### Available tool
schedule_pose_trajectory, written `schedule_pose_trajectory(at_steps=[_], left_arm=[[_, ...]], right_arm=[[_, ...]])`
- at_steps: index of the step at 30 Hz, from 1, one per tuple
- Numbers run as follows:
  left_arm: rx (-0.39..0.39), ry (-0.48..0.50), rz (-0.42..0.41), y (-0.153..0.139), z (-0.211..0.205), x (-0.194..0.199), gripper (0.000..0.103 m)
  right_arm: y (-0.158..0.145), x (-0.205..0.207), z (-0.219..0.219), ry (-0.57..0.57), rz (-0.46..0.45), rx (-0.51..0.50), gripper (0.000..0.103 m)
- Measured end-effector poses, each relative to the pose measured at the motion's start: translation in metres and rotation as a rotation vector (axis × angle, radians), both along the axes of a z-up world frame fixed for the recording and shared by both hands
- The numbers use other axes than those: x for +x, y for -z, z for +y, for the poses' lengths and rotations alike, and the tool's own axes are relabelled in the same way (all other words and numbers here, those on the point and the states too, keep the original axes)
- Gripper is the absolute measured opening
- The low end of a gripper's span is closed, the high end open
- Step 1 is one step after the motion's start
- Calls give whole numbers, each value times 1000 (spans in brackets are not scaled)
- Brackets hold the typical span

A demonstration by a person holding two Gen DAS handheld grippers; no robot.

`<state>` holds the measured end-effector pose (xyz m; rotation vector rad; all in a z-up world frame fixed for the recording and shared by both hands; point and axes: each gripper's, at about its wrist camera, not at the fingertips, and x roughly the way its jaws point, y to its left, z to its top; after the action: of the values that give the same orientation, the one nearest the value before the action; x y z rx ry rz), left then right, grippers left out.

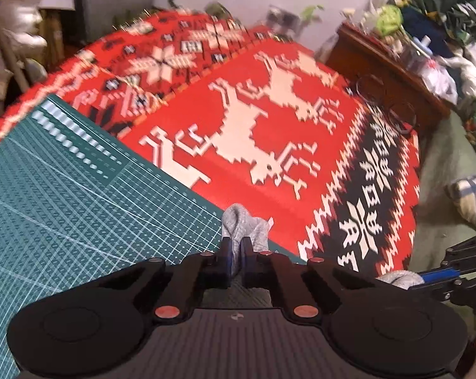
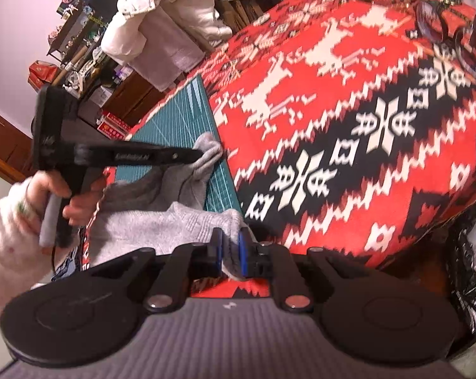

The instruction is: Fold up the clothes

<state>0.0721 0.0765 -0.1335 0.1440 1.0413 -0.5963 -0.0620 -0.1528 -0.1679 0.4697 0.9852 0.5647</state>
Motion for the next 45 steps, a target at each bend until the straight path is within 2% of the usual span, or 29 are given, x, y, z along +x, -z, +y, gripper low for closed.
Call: schedule_pose_trajectory(at_steps=[5,10,13,21,27,31,36,42,45], left_arm=[[-38,-195,-194,-46,26,-27,5],[-108,-414,-389,-105,67,-59,5],[-174,-518,-488,-141,92,-81,5],[-297,-663,-751,-228,117,-156,5],[-377,-716,-910,-280,132,-211,5],[-407,-728,-971,-300,134,-241,5],[-404,-722,-1023,-315,131,-273,5],[-377,-731,-1001,-319,136,-286,5],[-353,-755,-969,-307,143,-277,5]], right_arm=[[-26,5,-3,23,-97,-35,10],[-77,12,2,28,-307,-123,9],[-120,17,4,25,-434,-127,9],[-250,-2,26,6,-778,-104,9],[-332,-41,30,-25,-966,-52,9],[-362,-65,31,-49,-1031,-40,9],[-379,-93,27,-71,-1058,-11,9],[-390,-121,22,-97,-1075,1,9],[-380,-110,33,-128,-1026,-10,9]])
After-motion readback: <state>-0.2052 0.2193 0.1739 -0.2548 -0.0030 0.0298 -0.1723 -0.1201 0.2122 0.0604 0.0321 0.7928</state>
